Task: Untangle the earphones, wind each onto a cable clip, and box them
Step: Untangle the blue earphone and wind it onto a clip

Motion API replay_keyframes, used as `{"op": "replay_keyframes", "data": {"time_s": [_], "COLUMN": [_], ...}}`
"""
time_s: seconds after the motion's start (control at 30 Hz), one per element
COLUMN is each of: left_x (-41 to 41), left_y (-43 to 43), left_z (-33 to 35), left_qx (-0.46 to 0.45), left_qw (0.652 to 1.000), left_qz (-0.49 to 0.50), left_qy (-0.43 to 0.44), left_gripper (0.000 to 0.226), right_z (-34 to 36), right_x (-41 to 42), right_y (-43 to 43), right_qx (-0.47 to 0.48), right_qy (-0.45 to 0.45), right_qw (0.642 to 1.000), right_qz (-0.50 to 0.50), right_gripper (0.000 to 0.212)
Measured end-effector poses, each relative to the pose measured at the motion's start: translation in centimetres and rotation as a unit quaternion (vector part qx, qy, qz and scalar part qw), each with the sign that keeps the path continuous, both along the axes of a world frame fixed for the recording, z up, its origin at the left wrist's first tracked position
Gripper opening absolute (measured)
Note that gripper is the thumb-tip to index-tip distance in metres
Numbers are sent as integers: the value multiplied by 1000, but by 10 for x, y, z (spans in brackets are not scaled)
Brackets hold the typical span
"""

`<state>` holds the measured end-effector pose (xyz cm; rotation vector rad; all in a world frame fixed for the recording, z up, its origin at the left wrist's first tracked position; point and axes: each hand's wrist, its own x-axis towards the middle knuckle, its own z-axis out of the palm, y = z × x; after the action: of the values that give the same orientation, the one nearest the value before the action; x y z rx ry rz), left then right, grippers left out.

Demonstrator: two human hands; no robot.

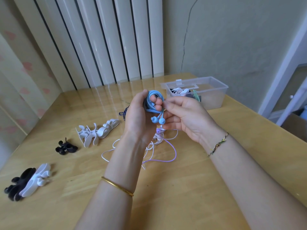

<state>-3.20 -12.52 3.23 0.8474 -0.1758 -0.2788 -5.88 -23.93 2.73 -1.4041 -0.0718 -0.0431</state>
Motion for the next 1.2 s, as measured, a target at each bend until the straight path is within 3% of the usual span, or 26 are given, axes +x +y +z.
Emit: {"op": "replay_keyframes", "data": {"time_s": [0.3, 0.43, 0.67, 0.8, 0.9, 1.0, 1.2], "left_x": [1, 2, -1, -3, -3, -2, -6], "left_y": [2, 16, 21, 19, 13, 7, 0], "left_z": [1, 6, 6, 8, 9, 6, 7], "left_qx": [20, 42, 71, 100, 95, 75, 185], "left_qw": [1000, 997, 988, 990, 995, 996, 966], "left_qz": [1, -70, -132, -99, -36, 43, 164], "left_qy": [4, -12, -26, -26, 2, 8, -77], "left_gripper": [45, 51, 37, 38, 41, 45, 43], "right_z": [-2, 3, 3, 0, -1, -4, -8], "right_x": [3, 3, 3, 6, 5, 5, 9], "right_y": [-1, -4, -14, -12, -9, -6, 3], "right_qx": [28, 26, 99, 130, 138, 59, -26], "right_qy": [-35, -36, 42, 65, 38, -8, -64], "right_qw": [999, 998, 989, 982, 980, 991, 997], "right_qz": [16, 33, 100, 120, 136, 116, 32], "right_gripper": [8, 10, 14, 7, 14, 14, 18]}}
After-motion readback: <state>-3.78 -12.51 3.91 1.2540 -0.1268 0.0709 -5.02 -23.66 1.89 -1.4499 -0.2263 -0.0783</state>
